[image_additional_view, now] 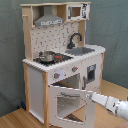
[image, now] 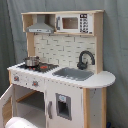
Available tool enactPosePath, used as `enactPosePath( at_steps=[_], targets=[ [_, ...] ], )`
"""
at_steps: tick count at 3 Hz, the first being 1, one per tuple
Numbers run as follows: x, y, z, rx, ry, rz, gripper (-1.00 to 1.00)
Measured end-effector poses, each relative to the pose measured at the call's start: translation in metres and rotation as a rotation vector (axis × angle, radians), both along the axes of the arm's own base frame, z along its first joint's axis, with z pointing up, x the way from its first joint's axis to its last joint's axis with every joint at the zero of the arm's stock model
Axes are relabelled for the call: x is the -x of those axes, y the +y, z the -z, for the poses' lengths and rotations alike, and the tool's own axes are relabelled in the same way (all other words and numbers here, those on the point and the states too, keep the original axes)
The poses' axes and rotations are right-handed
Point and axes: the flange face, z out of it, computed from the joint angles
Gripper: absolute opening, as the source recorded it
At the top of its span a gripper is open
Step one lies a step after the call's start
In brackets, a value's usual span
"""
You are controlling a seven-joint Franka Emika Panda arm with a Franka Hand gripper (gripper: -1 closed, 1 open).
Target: Play with the kitchen
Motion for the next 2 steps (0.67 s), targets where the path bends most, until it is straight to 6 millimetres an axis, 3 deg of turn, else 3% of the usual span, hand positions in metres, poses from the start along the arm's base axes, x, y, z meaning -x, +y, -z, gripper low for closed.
enactPosePath(
  at_steps=[2],
  targets=[
    [-0.0086,0.001,0.0182,-0.188,0.036,0.011,1.0]
  ],
)
